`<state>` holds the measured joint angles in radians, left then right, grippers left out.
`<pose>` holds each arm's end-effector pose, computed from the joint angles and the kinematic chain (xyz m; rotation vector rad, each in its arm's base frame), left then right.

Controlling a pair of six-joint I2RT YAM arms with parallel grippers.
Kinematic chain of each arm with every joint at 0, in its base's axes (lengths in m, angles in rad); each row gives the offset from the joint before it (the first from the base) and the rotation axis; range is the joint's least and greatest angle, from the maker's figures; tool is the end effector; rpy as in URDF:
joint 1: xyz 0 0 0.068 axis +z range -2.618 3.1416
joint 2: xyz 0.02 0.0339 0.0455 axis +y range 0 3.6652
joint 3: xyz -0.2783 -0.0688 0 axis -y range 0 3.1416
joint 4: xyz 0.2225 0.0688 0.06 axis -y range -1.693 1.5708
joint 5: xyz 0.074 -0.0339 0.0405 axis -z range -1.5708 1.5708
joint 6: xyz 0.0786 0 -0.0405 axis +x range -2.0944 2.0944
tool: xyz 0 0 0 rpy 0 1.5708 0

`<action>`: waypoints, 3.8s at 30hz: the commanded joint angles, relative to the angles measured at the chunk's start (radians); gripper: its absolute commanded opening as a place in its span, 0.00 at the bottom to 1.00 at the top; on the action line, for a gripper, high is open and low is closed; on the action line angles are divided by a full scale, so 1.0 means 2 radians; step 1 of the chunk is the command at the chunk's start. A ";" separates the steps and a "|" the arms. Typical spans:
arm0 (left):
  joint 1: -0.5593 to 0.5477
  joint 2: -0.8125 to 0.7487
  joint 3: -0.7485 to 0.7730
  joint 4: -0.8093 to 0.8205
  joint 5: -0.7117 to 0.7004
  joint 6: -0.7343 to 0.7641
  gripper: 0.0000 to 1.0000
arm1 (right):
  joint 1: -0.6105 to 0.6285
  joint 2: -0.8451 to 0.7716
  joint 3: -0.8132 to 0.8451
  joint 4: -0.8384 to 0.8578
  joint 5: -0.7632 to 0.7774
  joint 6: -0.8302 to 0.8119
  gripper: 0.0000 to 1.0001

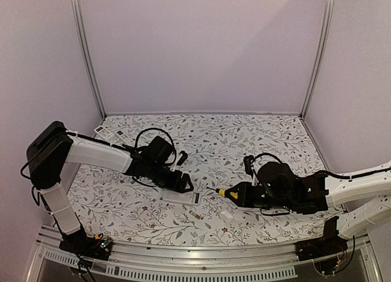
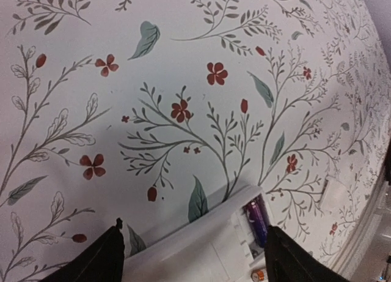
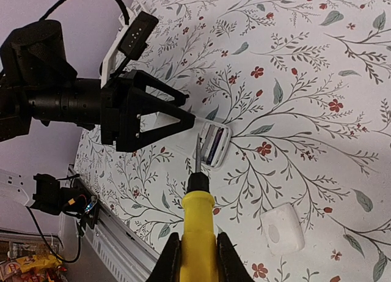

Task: Unload the batteries from the remote control
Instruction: Adjust the remote control without the battery cover at the center of the board.

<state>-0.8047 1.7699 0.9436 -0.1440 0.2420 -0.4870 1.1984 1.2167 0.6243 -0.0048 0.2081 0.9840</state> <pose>0.2325 -0.2688 0.1393 0.5278 2.6516 -0.7658 0.1120 0.2422 0.2152 -0.1217 2.3384 0.9852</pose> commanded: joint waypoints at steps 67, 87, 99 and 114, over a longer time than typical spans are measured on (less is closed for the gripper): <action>0.045 -0.250 -0.205 0.046 -0.001 -0.135 0.66 | -0.019 0.227 0.229 -0.051 -0.108 -0.077 0.00; 0.099 -0.130 -0.162 0.092 0.039 -0.067 0.33 | -0.030 0.349 0.354 -0.145 -0.111 0.015 0.00; 0.099 -0.078 -0.132 0.102 0.043 -0.052 0.22 | -0.035 0.355 0.368 -0.171 -0.085 0.028 0.00; 0.099 -0.051 -0.098 0.115 0.050 -0.043 0.20 | -0.035 0.318 0.362 -0.185 -0.060 0.021 0.00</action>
<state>-0.6186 1.6409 0.7071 0.0685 0.3370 -0.5972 1.1385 1.8908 1.3491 -0.3271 0.0456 1.0283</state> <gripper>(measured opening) 0.204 0.146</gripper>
